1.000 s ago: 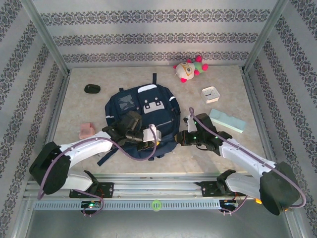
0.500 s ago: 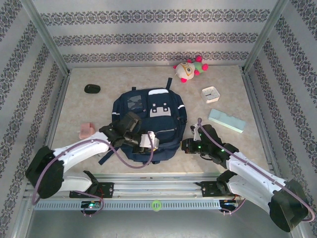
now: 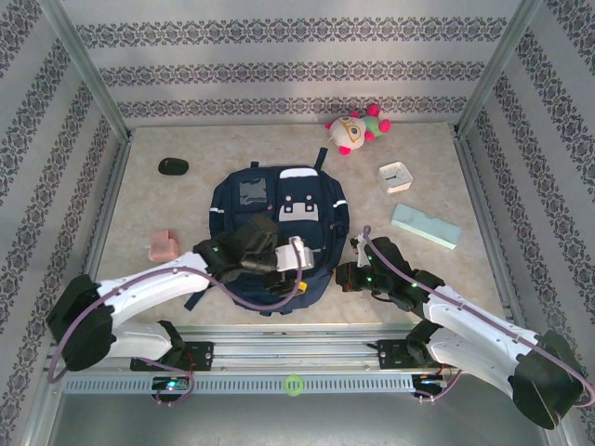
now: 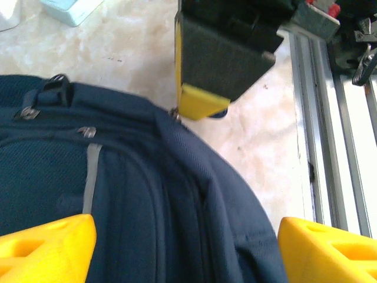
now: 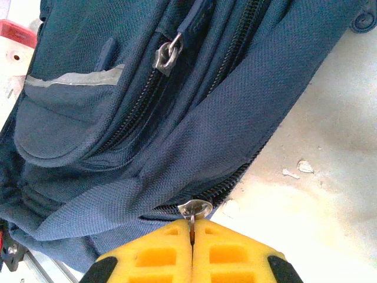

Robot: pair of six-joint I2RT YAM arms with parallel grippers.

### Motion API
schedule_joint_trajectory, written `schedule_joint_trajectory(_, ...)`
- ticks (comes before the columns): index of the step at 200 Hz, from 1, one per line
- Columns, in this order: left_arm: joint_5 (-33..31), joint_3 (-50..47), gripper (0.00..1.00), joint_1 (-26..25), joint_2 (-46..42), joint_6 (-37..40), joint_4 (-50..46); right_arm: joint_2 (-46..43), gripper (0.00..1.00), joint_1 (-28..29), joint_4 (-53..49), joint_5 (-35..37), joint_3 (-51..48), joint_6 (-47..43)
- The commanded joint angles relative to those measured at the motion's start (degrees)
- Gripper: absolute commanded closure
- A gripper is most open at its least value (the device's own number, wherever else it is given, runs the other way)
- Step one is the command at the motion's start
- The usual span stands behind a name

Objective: Pack books, pencil case, and school supplies into a backpack

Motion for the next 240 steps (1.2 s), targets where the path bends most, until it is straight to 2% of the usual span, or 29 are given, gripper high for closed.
schedule_joint_trajectory(1, -5.4, 3.6, 0.19, -3.5, 4.4, -5.0, 3.7, -0.4, 1.00, 0.4, 3.1, 0.0, 1.4, 0.0)
schedule_joint_trajectory(26, -10.6, 3.9, 0.19, -5.8, 8.2, -6.8, 7.5, -0.3, 1.00, 0.5, 3.2, -0.5, 1.7, -0.5)
schedule_joint_trajectory(42, -14.4, 3.9, 0.28, -5.8, 10.1, -8.5, 9.0, -0.3, 1.00, 0.4, 3.2, -0.7, 2.0, -0.7)
schedule_joint_trajectory(60, -14.7, 3.3, 0.44, -5.8, 10.6, -7.0, 8.6, -0.3, 1.00, 0.2, 3.3, -0.9, 2.2, -0.9)
schedule_joint_trajectory(91, -13.2, -0.4, 0.88, -5.7, 7.3, -2.8, 8.5, -0.4, 1.00, -2.0, 4.1, -2.2, 1.9, -0.8)
schedule_joint_trajectory(103, -11.1, -1.0, 0.97, -5.1, 5.3, -1.0, 6.7, -0.6, 1.00, -3.2, 4.1, -1.9, 1.8, -0.6)
schedule_joint_trajectory(118, -6.0, -1.5, 1.00, -4.0, 2.7, 1.8, 3.2, -0.6, 1.00, -5.4, 4.1, -1.1, 1.2, 0.2)
schedule_joint_trajectory(157, -0.1, -4.2, 1.00, -0.7, -4.5, 6.4, -1.3, 1.2, 1.00, -13.4, 6.2, -1.5, 0.2, 2.0)
schedule_joint_trajectory(188, 7.4, -5.7, 1.00, 1.3, -10.1, 10.1, -3.8, 7.0, 1.00, -20.0, 13.2, -2.6, 0.2, 3.8)
schedule_joint_trajectory(221, 9.0, -5.0, 1.00, 1.6, -11.3, 12.4, -8.0, 13.6, 1.00, -24.1, 19.8, -3.7, 2.2, 3.3)
schedule_joint_trajectory(240, 6.3, -5.5, 1.00, 1.6, -11.3, 10.7, -6.1, 16.2, 1.00, -24.8, 21.4, -7.1, 3.6, 1.7)
